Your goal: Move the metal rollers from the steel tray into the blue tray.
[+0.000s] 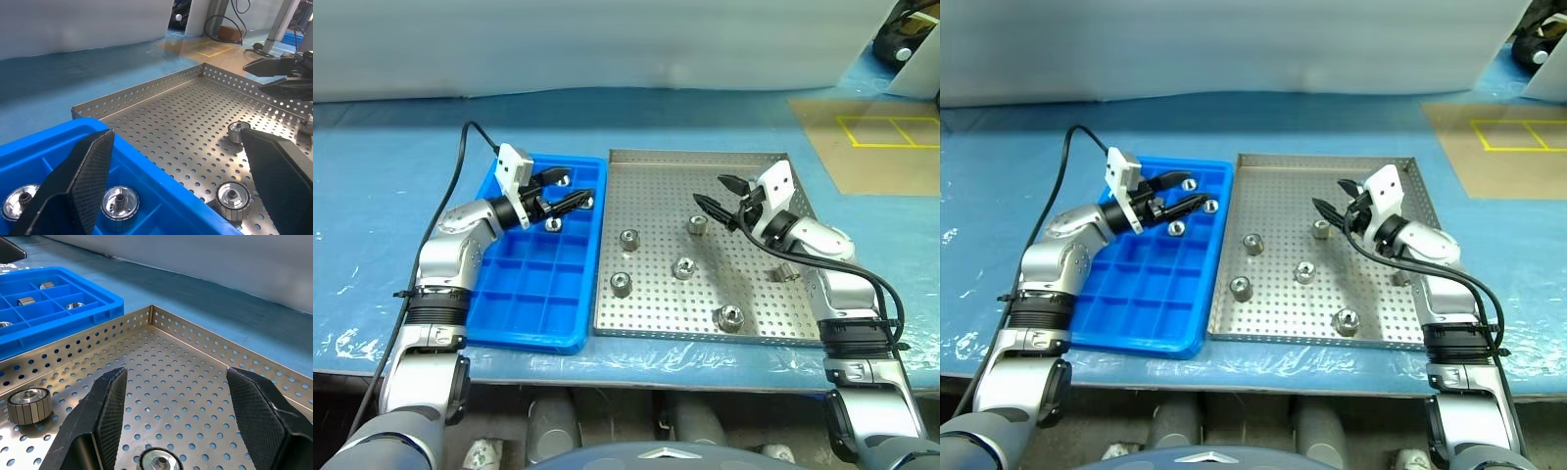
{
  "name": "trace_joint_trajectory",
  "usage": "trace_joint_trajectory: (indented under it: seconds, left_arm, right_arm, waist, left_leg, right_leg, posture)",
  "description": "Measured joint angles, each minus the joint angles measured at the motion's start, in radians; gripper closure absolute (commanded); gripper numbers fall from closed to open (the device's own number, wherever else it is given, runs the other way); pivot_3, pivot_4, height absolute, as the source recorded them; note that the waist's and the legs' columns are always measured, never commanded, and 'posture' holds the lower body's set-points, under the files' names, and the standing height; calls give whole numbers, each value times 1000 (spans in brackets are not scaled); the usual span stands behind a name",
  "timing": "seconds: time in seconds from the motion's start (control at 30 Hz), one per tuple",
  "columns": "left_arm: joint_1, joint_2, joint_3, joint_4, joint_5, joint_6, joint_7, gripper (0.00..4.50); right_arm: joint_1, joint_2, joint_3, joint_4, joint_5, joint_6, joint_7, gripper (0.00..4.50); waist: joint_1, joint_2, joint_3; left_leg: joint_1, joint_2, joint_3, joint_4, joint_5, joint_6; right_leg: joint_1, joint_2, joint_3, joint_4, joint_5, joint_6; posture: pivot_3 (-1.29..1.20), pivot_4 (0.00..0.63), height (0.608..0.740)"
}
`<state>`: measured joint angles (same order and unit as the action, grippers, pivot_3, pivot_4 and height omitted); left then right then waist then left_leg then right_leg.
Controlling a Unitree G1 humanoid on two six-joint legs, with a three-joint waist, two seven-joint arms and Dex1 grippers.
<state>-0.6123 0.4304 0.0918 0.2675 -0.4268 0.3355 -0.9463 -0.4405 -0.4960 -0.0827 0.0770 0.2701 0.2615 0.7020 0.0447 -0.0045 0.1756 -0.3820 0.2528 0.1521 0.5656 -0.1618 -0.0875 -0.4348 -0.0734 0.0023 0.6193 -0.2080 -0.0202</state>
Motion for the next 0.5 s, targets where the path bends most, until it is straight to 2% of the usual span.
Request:
trace_joint_trajectory:
  seconds: [0.5]
  left_arm:
    - [0, 0, -1, -1, -2, 1, -9, 155]
  right_arm:
    - [0, -1, 0, 0, 0, 0, 2, 1171]
  waist:
    - [0, 0, 0]
  left_leg:
    - [0, 0, 0, 0, 0, 0]
  right_leg:
    - [0, 0, 0, 0, 0, 0]
  posture:
    - [-139, 150, 740]
